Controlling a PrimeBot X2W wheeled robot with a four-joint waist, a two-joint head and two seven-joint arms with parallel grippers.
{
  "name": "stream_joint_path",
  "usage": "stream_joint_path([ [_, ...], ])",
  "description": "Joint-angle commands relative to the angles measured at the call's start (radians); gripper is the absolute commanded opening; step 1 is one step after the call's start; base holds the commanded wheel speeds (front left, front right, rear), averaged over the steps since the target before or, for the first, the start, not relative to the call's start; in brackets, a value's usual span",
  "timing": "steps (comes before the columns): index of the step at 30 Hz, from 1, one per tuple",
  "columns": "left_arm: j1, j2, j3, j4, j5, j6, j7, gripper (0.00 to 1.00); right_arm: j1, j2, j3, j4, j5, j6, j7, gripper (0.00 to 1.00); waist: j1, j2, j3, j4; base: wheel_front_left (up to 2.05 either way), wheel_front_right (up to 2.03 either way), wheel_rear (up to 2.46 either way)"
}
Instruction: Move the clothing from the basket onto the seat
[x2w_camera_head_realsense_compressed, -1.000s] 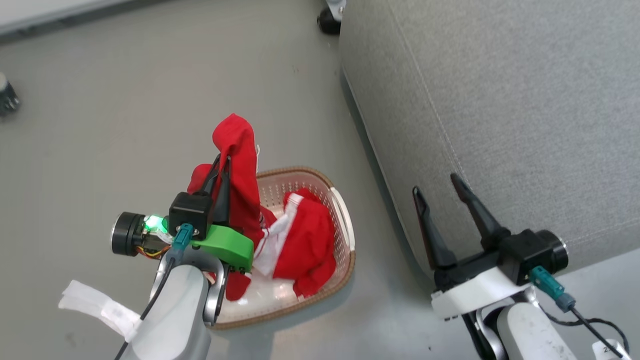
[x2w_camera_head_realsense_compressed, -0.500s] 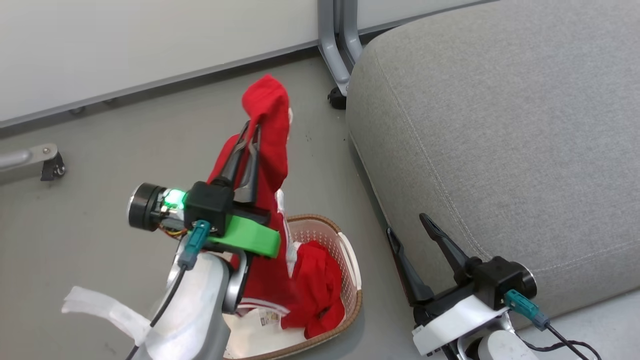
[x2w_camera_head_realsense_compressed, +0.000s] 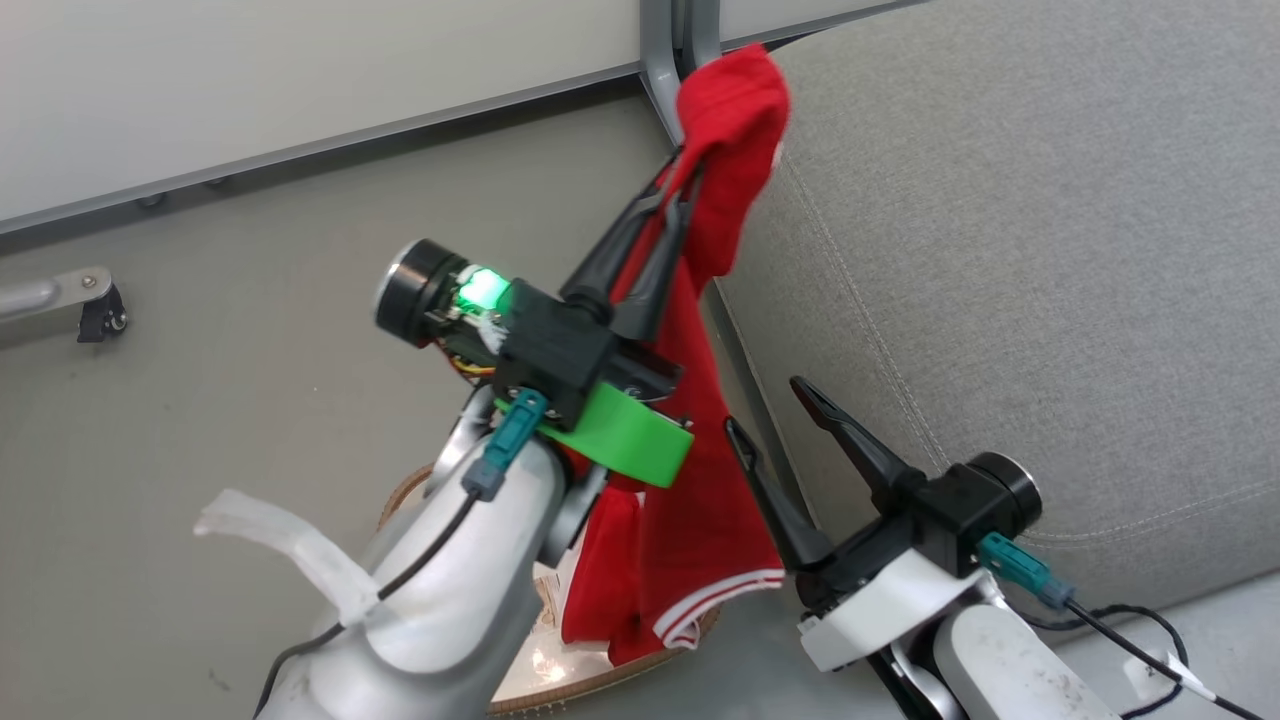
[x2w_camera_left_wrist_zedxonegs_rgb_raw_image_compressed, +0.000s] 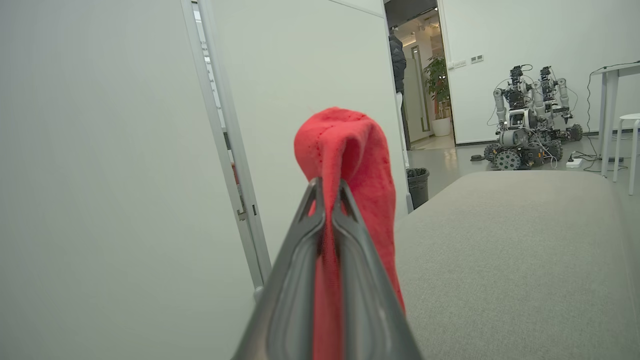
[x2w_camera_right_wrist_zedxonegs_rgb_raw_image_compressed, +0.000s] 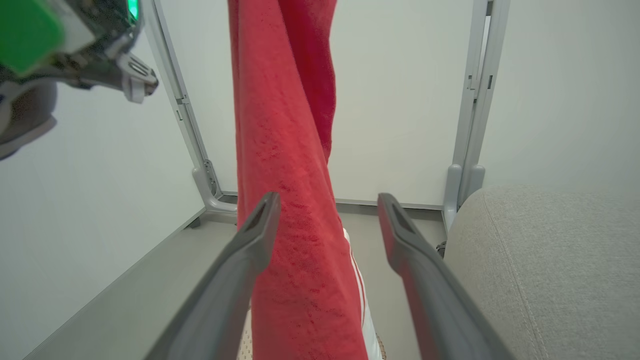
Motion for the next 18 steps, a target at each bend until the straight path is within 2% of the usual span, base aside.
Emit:
stream_joint_path([
  [1,-0.027,0.001,-0.025,-0.008,-0.017,0.013,-0.003,0.00,-0.022,-0.006,0.014,0.009,-0.001,-0.001,-0.003,1.00,0.0001,0.0000,0.003,0.000,0.00,0.00,0.00],
  [9,-0.114,0.001,-0.184,-0.046,-0.103,0.080,-0.003,0.00,-0.087,0.005,0.059,0.088,-0.011,-0.001,-0.003,1.00,0.0001,0.0000,-0.007,-0.002,0.00,0.00,0.00],
  [15,-0.158,0.001,-0.264,-0.050,-0.140,0.128,-0.003,0.00,-0.110,0.023,0.067,0.141,-0.025,-0.001,-0.003,1.00,0.0001,0.0000,-0.025,0.003,0.00,0.00,0.00],
  [16,-0.163,0.001,-0.271,-0.049,-0.145,0.134,-0.003,0.00,-0.111,0.024,0.068,0.144,-0.025,-0.001,-0.003,0.38,0.0001,0.0000,-0.027,0.004,0.00,0.00,0.00],
  [17,-0.168,0.001,-0.280,-0.047,-0.153,0.140,-0.003,0.00,-0.112,0.026,0.078,0.148,-0.018,-0.001,-0.003,0.00,0.0001,0.0000,-0.030,0.004,0.00,0.00,0.00],
  [18,-0.169,0.001,-0.285,-0.044,-0.158,0.143,-0.003,0.00,-0.112,0.025,0.082,0.152,-0.016,-0.001,-0.003,0.00,0.0001,0.0000,-0.031,0.004,0.00,0.00,0.00],
])
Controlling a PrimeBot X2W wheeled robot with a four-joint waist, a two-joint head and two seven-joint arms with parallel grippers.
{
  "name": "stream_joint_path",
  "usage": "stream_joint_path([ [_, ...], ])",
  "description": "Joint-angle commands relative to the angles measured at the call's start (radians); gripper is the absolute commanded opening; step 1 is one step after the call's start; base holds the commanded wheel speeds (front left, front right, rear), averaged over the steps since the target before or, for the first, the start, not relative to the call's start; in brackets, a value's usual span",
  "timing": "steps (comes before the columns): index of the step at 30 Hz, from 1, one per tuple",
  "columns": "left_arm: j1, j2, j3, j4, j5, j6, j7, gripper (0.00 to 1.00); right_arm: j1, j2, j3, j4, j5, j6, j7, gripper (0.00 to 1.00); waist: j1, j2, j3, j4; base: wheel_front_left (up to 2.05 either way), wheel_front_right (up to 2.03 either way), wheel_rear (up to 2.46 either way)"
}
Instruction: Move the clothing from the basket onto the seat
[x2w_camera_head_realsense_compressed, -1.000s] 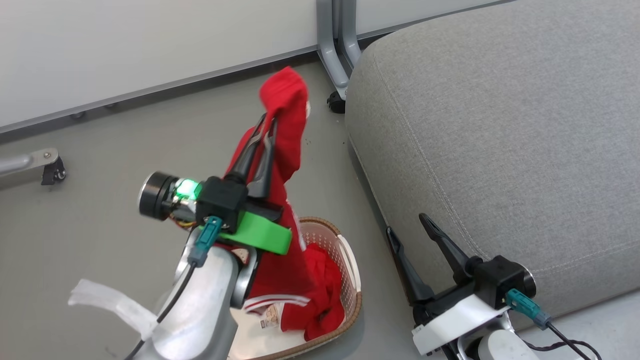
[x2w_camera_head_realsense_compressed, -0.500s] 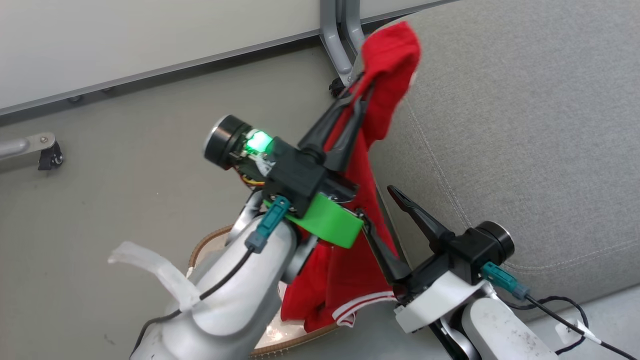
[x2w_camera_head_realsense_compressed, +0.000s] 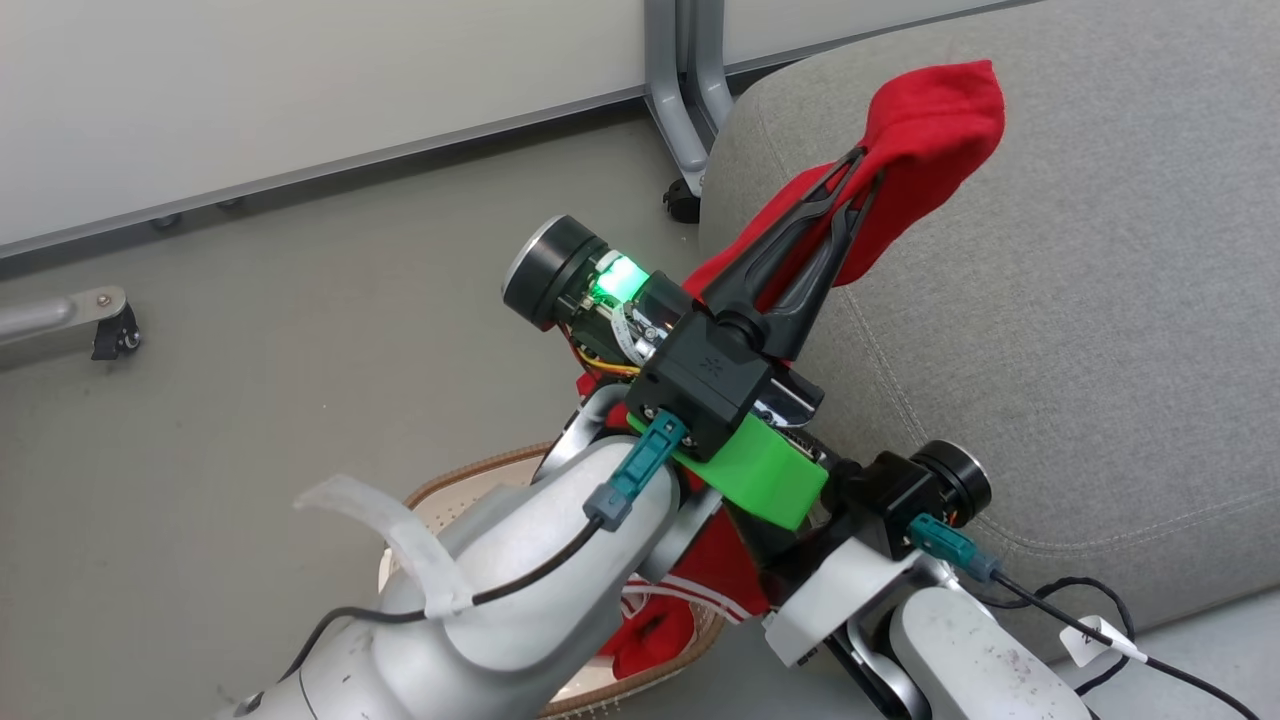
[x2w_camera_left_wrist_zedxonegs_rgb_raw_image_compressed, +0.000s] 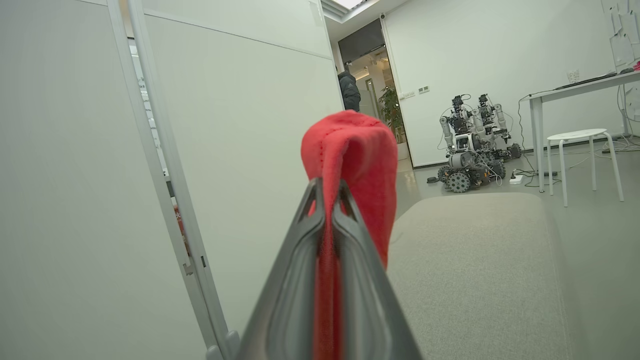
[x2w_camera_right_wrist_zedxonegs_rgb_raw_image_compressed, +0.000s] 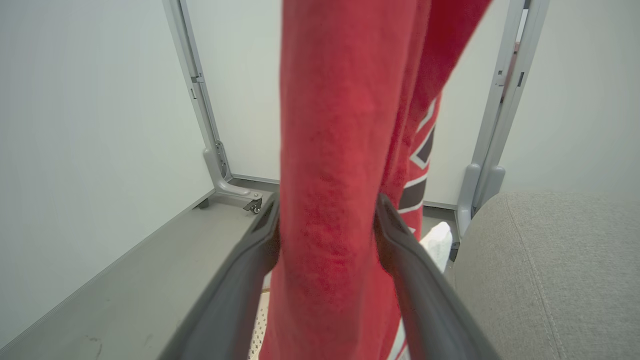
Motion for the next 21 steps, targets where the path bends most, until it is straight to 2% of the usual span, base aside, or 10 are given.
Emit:
stream_joint_path([
  [1,-0.015,0.001,-0.005,0.009,-0.020,0.010,-0.003,0.00,-0.012,-0.003,0.006,0.004,-0.003,-0.001,-0.003,0.00,0.0001,0.0000,-0.004,0.000,0.00,0.00,0.00],
  [7,0.009,0.002,-0.006,0.069,-0.034,0.021,-0.002,0.00,0.002,-0.005,0.000,-0.006,0.006,-0.001,-0.003,0.00,0.0001,0.0000,-0.006,-0.002,0.00,0.00,0.00],
  [16,0.028,0.001,-0.006,0.168,-0.077,-0.015,0.001,0.00,0.016,-0.015,-0.010,-0.021,0.002,-0.001,-0.003,0.00,0.0001,0.0000,0.006,0.001,0.00,0.00,0.00],
  [17,0.023,0.001,-0.007,0.170,-0.072,-0.015,0.001,0.10,0.017,-0.016,-0.012,-0.022,0.001,-0.001,-0.003,0.00,0.0001,0.0000,0.007,0.001,0.00,0.00,0.00],
  [18,0.022,0.003,-0.011,0.176,-0.070,-0.019,0.000,0.65,0.018,-0.018,-0.013,-0.021,0.000,-0.001,-0.003,0.00,0.0001,0.0000,0.008,0.003,0.00,0.00,0.00],
  [19,0.022,0.003,-0.010,0.179,-0.071,-0.018,0.000,1.00,0.019,-0.019,-0.014,-0.021,0.000,-0.001,-0.003,0.00,0.0001,0.0000,0.009,0.003,0.00,0.00,0.00],
  [21,0.022,0.003,-0.009,0.184,-0.070,-0.016,-0.001,1.00,0.021,-0.022,-0.018,-0.020,-0.001,-0.001,-0.003,0.00,0.0001,0.0000,0.009,0.005,0.00,0.00,0.00],
])
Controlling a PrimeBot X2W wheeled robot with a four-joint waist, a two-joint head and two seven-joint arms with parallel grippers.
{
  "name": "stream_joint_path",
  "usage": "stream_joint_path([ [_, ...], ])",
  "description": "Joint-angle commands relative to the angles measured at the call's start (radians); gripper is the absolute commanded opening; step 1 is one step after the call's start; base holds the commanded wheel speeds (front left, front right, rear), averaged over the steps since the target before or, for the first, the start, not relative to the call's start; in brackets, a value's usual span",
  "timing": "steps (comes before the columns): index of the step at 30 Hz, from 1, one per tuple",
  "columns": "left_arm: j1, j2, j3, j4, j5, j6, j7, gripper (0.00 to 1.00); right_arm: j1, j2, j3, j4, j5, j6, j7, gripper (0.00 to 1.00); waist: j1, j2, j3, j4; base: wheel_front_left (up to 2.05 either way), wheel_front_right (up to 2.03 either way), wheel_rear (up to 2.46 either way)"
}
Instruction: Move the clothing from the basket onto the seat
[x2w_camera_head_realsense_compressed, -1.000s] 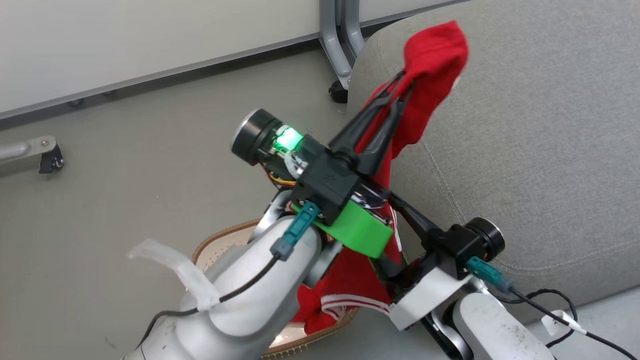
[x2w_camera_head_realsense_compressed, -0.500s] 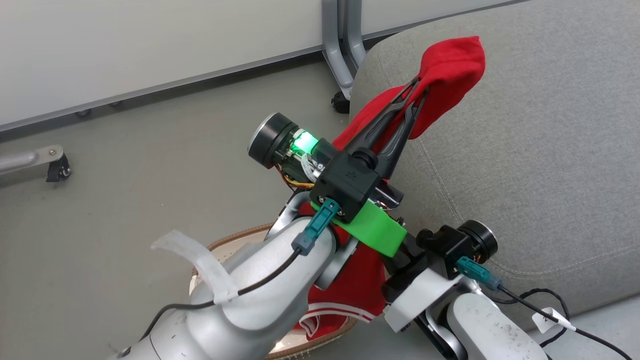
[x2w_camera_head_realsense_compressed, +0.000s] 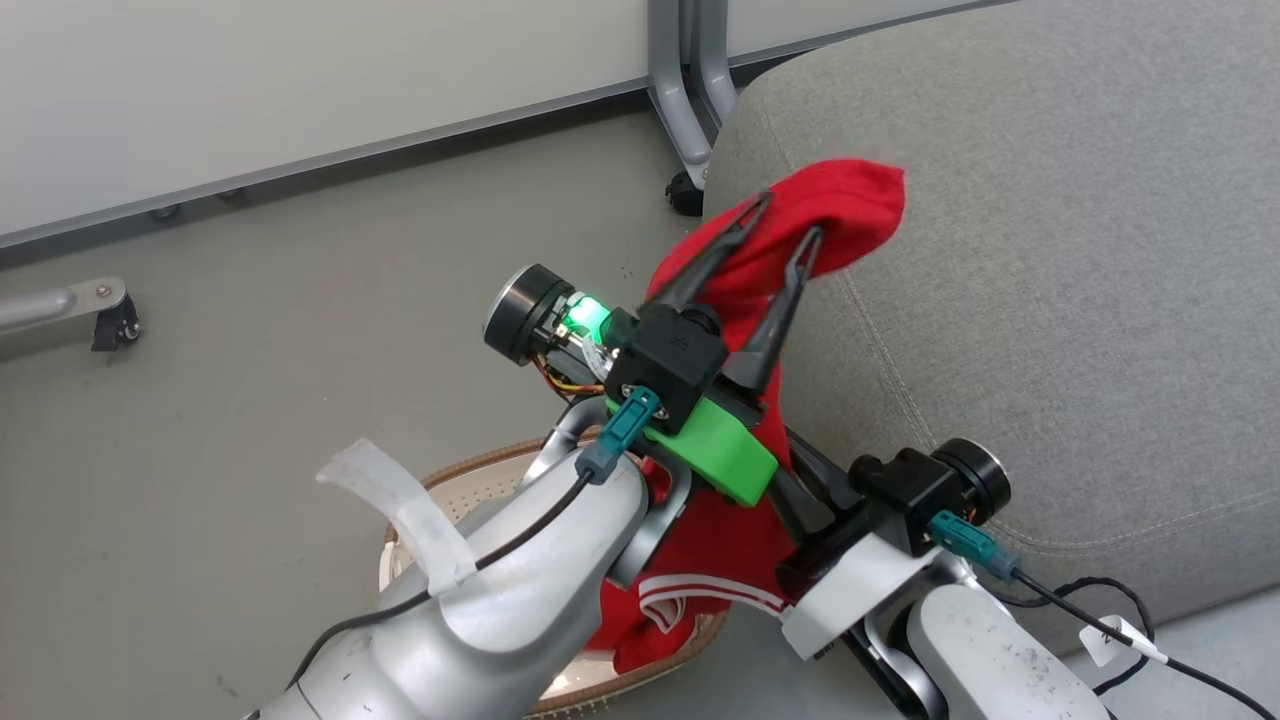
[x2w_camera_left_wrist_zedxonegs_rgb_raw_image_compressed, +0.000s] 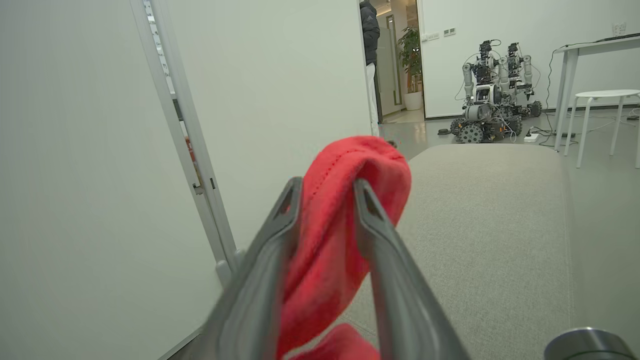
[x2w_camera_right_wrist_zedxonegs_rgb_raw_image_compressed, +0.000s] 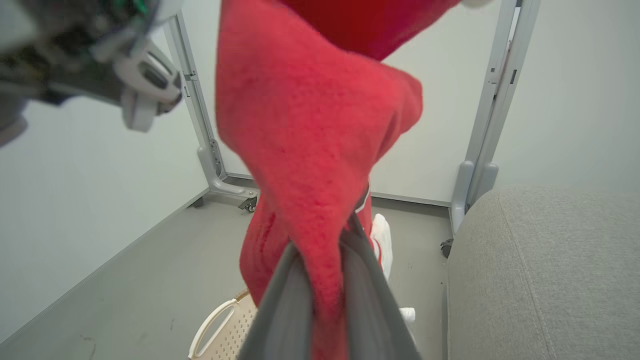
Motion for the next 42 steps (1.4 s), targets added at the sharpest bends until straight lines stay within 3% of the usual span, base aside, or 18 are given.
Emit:
stream_joint_path([
  [1,-0.002,0.003,0.001,0.007,0.007,-0.001,-0.005,1.00,0.014,-0.005,-0.005,-0.004,-0.006,-0.001,-0.003,0.00,0.0000,-0.0001,-0.001,0.001,0.00,0.00,0.00],
  [14,0.006,0.009,-0.006,0.019,-0.004,0.002,-0.005,1.00,0.030,-0.005,-0.028,0.000,-0.011,-0.001,-0.003,0.00,0.0000,-0.0001,-0.012,-0.006,0.00,0.00,0.00],
  [21,0.017,0.022,-0.014,0.017,-0.009,0.004,0.008,1.00,0.040,0.000,-0.075,-0.012,-0.019,-0.001,-0.003,0.00,0.0000,-0.0001,-0.006,-0.049,0.00,0.00,0.00],
  [42,0.054,0.081,-0.057,-0.007,-0.037,-0.012,0.097,1.00,0.114,0.033,-0.247,-0.139,-0.079,-0.001,-0.003,0.00,0.0000,-0.0001,0.071,-0.414,0.00,0.00,0.00],
])
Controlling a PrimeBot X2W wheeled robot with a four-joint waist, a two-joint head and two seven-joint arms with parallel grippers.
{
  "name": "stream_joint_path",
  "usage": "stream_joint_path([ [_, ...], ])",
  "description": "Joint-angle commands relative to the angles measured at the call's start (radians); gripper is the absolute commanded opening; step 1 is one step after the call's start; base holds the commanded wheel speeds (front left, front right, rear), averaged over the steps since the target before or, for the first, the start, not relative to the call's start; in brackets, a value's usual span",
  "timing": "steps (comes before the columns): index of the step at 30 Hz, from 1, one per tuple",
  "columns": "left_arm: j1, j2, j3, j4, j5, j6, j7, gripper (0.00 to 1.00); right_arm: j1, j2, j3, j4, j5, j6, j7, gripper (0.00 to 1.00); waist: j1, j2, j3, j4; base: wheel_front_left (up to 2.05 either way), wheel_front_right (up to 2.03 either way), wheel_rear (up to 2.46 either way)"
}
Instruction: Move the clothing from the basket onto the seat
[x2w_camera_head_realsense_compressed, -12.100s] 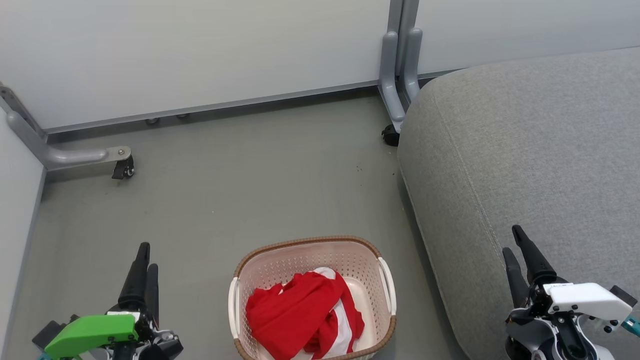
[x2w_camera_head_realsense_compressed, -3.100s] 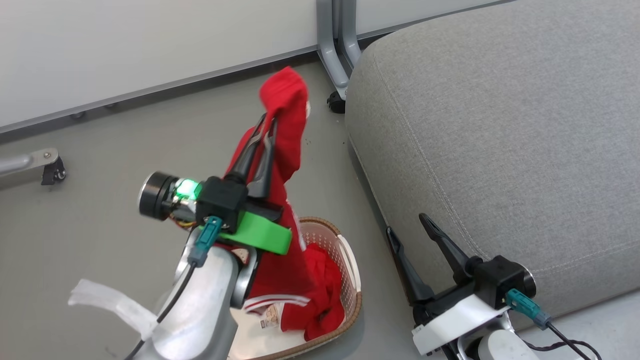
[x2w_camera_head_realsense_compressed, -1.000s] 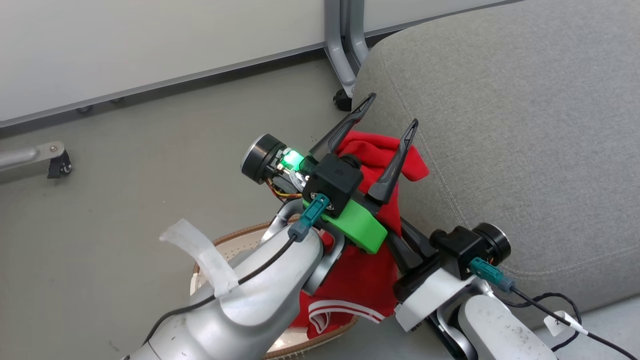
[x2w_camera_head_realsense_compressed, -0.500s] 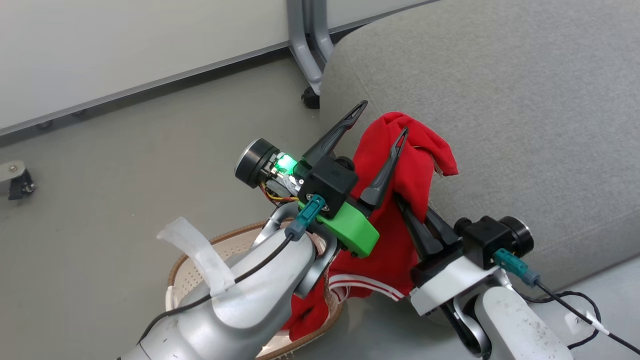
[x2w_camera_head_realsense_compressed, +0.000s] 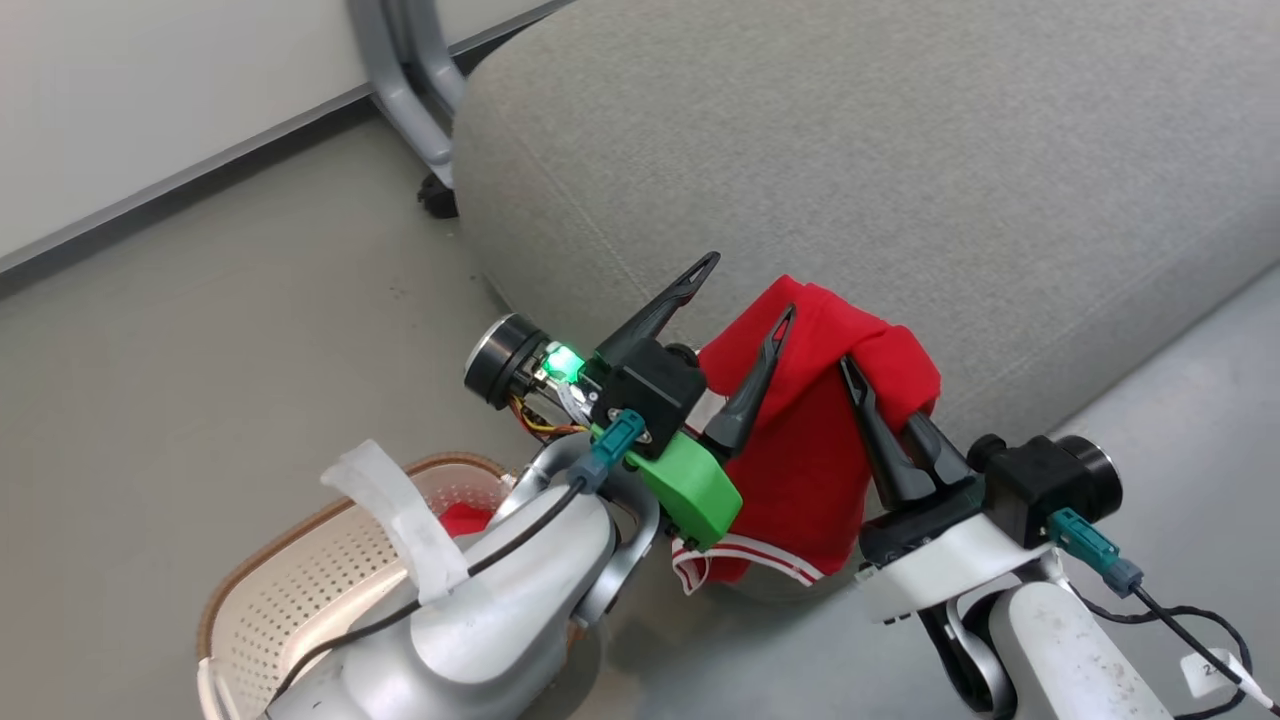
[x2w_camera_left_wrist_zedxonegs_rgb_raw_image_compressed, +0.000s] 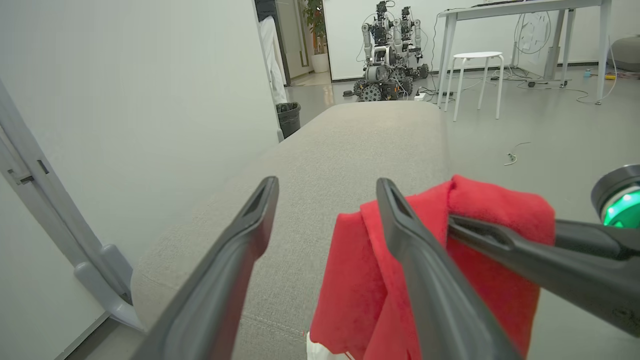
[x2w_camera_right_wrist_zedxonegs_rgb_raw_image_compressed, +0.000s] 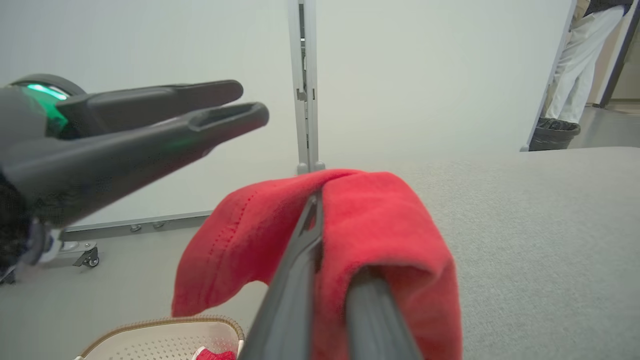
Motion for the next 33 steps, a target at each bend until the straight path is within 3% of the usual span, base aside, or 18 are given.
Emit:
stream_joint_path([
  [1,0.012,0.006,-0.008,-0.003,-0.006,-0.009,0.007,1.00,0.021,0.001,-0.019,-0.018,-0.011,-0.001,-0.003,0.00,0.0000,-0.0001,0.033,-0.091,0.00,0.00,0.00],
  [10,-0.032,-0.011,-0.048,0.019,-0.008,-0.055,0.030,1.00,0.081,0.033,-0.116,-0.119,-0.050,-0.001,-0.003,0.00,0.0000,-0.0001,0.095,-0.105,0.00,0.00,0.00],
  [17,-0.060,0.011,-0.064,0.016,0.011,-0.055,0.058,1.00,-0.006,0.047,-0.157,-0.173,-0.056,-0.001,-0.003,0.00,0.0000,-0.0001,0.181,-0.108,0.00,0.00,0.00],
  [25,-0.124,0.085,-0.069,-0.099,0.070,-0.010,0.152,1.00,-0.291,0.008,-0.273,-0.177,-0.004,-0.001,-0.003,0.00,0.0000,-0.0001,0.378,-0.106,0.00,0.00,0.00],
  [33,-0.208,0.171,-0.072,-0.215,0.131,0.001,0.259,1.00,-0.622,-0.128,-0.347,-0.062,-0.004,-0.001,-0.003,0.00,0.0000,-0.0001,0.584,-0.077,0.00,0.00,0.00],
])
